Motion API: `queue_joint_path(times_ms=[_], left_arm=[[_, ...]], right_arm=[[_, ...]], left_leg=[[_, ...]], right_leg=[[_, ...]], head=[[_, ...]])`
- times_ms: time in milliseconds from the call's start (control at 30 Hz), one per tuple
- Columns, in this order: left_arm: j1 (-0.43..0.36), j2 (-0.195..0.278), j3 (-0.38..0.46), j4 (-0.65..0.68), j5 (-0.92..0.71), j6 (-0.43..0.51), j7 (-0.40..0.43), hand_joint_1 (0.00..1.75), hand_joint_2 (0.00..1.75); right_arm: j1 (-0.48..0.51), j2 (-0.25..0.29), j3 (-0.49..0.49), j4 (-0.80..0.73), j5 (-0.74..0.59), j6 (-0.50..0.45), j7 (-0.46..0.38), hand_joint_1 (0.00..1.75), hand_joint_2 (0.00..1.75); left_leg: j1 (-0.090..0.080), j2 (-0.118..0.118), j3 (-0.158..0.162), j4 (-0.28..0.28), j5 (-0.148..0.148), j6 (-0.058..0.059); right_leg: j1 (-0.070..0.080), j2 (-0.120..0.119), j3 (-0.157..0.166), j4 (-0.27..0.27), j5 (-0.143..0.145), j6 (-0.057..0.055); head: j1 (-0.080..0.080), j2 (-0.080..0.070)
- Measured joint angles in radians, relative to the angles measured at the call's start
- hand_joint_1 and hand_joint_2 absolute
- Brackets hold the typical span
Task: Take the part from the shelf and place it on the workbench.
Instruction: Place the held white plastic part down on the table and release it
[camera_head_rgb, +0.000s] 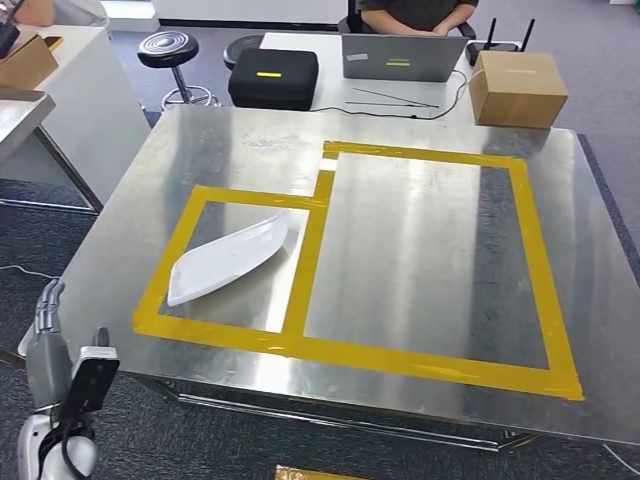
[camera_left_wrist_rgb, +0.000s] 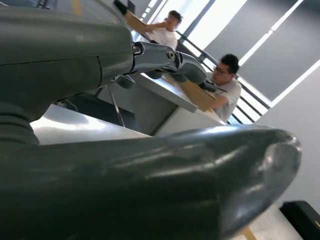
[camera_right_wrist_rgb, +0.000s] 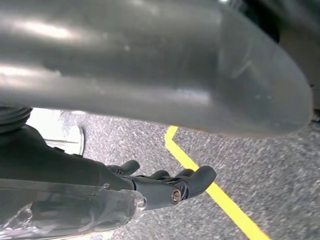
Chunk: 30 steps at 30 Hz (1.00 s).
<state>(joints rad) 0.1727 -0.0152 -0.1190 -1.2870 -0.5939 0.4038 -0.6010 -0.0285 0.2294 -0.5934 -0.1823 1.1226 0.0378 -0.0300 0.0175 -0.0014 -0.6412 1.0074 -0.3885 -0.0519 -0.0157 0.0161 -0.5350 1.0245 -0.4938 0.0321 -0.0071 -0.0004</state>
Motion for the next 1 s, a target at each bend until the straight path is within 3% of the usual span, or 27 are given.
queue_joint_path(times_ms=[67,133,167,200,233,300,367,400,467,500,533,633,667,700,767,833,900,933,1000], left_arm=[[0.009,-0.016,0.107,0.03,0.055,-0.033,-0.057,0.0,0.0],[0.01,-0.032,0.217,0.069,0.121,-0.06,-0.083,0.0,0.0],[0.01,-0.038,0.265,0.088,0.15,-0.069,-0.087,0.0,0.0],[0.01,-0.043,0.307,0.106,0.174,-0.075,-0.089,0.0,0.0],[0.007,-0.047,0.341,0.124,0.193,-0.078,-0.091,0.0,0.0],[-0.013,-0.051,0.408,0.176,0.219,-0.076,-0.094,0.0,0.0],[-0.052,-0.049,0.486,0.265,0.241,-0.073,-0.095,0.0,0.0],[-0.07,-0.045,0.528,0.323,0.252,-0.074,-0.095,0.0,0.0],[-0.094,-0.033,0.611,0.457,0.268,-0.085,-0.088,0.0,0.0],[-0.105,-0.028,0.65,0.529,0.27,-0.093,-0.073,0.0,0.0],[-0.118,-0.025,0.682,0.598,0.265,-0.102,-0.043,0.0,0.0],[-0.152,-0.027,0.749,0.777,0.237,-0.111,0.103,0.0,0.0],[-0.156,-0.031,0.762,0.82,0.231,-0.11,0.138,0.0,0.0],[-0.159,-0.036,0.771,0.857,0.224,-0.11,0.167,0.0,0.0],[-0.164,-0.044,0.783,0.907,0.214,-0.116,0.215,0.0,0.0],[-0.175,-0.052,0.791,0.943,0.202,-0.133,0.283,0.0,0.0],[-0.186,-0.063,0.796,0.973,0.185,-0.154,0.361,0.0,0.0],[-0.19,-0.07,0.797,0.986,0.175,-0.16,0.393,0.0,0.0],[-0.19,-0.079,0.797,1.01,0.152,-0.173,0.437,0.0,0.0]], right_arm=[[0.0,0.005,-0.007,0.0,0.001,-0.006,0.007,0.0,0.0],[0.001,0.009,-0.013,0.0,0.003,-0.01,0.013,0.0,0.0],[0.002,0.01,-0.016,0.0,0.004,-0.011,0.016,0.0,0.0],[0.003,0.012,-0.019,0.0,0.005,-0.012,0.018,0.0,0.0],[0.004,0.014,-0.022,0.0,0.006,-0.012,0.02,0.0,0.0],[0.005,0.017,-0.026,0.0,0.009,-0.013,0.025,0.0,0.0],[0.003,0.02,-0.028,0.0,0.015,-0.011,0.028,0.0,0.0],[0.002,0.02,-0.029,0.0,0.018,-0.01,0.029,0.0,0.0],[0.001,0.022,-0.03,0.0,0.023,-0.005,0.031,0.0,0.0],[0.001,0.022,-0.03,0.0,0.025,-0.002,0.031,0.0,0.0],[0.001,0.022,-0.03,0.0,0.027,0.001,0.031,0.0,0.0],[0.004,0.022,-0.033,0.0,0.027,0.005,0.032,0.0,0.0],[0.004,0.022,-0.035,0.0,0.027,0.005,0.032,0.0,0.0],[0.003,0.022,-0.036,0.0,0.026,0.005,0.033,0.0,0.0],[0.002,0.022,-0.037,0.0,0.026,0.005,0.034,0.0,0.0],[0.0,0.022,-0.038,0.0,0.027,0.005,0.038,0.0,0.0],[-0.003,0.023,-0.042,0.0,0.029,0.006,0.043,0.0,0.0],[-0.004,0.024,-0.044,0.0,0.031,0.006,0.046,0.0,0.0],[-0.005,0.026,-0.046,0.0,0.034,0.008,0.051,0.0,0.0]], left_leg=[[0.002,0.0,-0.03,0.081,-0.08,-0.008],[0.001,0.0,-0.069,0.209,-0.161,-0.013],[0.001,0.0,-0.075,0.251,-0.176,-0.013],[0.001,0.001,-0.065,0.262,-0.171,-0.014],[0.001,0.003,-0.036,0.234,-0.151,-0.013],[0.001,0.028,0.063,0.106,-0.111,-0.015],[-0.003,0.054,0.135,-0.001,-0.104,-0.008],[-0.006,0.057,0.146,-0.023,-0.107,-0.001],[-0.008,0.043,0.137,-0.029,-0.097,0.018],[-0.008,0.037,0.13,-0.03,-0.089,0.027],[-0.007,0.029,0.121,-0.031,-0.079,0.037],[-0.012,0.0,0.079,-0.03,-0.044,0.052],[-0.015,-0.01,0.063,-0.03,-0.032,0.054],[-0.017,-0.02,0.048,-0.029,-0.02,0.054],[-0.02,-0.038,0.026,-0.029,-0.001,0.054],[-0.021,-0.057,0.009,-0.028,0.016,0.051],[-0.022,-0.077,-0.005,-0.028,0.038,0.046],[-0.022,-0.085,-0.009,-0.029,0.049,0.041],[-0.021,-0.1,-0.015,-0.035,0.068,0.029]], right_leg=[[0.0,-0.007,-0.014,-0.001,0.018,-0.016],[0.003,-0.014,-0.036,-0.001,0.034,-0.022],[0.004,-0.02,-0.047,0.0,0.042,-0.023],[0.006,-0.027,-0.058,0.0,0.049,-0.022],[0.006,-0.036,-0.067,0.0,0.055,-0.02],[0.009,-0.056,-0.079,0.002,0.067,-0.013],[0.013,-0.074,-0.082,0.003,0.077,-0.002],[0.015,-0.083,-0.081,0.003,0.082,0.003],[0.012,-0.093,-0.08,0.001,0.088,0.015],[0.01,-0.086,-0.084,0.009,0.075,0.021],[0.008,-0.071,-0.092,0.035,0.044,0.025],[0.01,-0.026,-0.14,0.213,-0.1,0.027],[0.013,-0.022,-0.146,0.261,-0.121,0.024],[0.017,-0.02,-0.136,0.278,-0.119,0.018],[0.026,-0.014,-0.084,0.237,-0.077,0.005],[0.034,0.015,0.003,0.122,-0.043,-0.014],[0.038,0.05,0.084,-0.004,-0.047,-0.026],[0.039,0.057,0.102,-0.037,-0.054,-0.028],[0.039,0.041,0.097,-0.051,-0.045,-0.029]], head=[[-0.003,0.0],[-0.005,0.0],[-0.006,0.0],[-0.006,0.0],[-0.006,0.0],[-0.007,0.0],[-0.007,0.0],[-0.006,0.0],[-0.002,0.0],[-0.002,0.0],[-0.002,0.0],[0.0,0.0],[0.0,0.0],[0.0,0.0],[0.0,0.0],[-0.001,0.0],[-0.001,0.0],[-0.001,0.0],[0.002,0.0]])
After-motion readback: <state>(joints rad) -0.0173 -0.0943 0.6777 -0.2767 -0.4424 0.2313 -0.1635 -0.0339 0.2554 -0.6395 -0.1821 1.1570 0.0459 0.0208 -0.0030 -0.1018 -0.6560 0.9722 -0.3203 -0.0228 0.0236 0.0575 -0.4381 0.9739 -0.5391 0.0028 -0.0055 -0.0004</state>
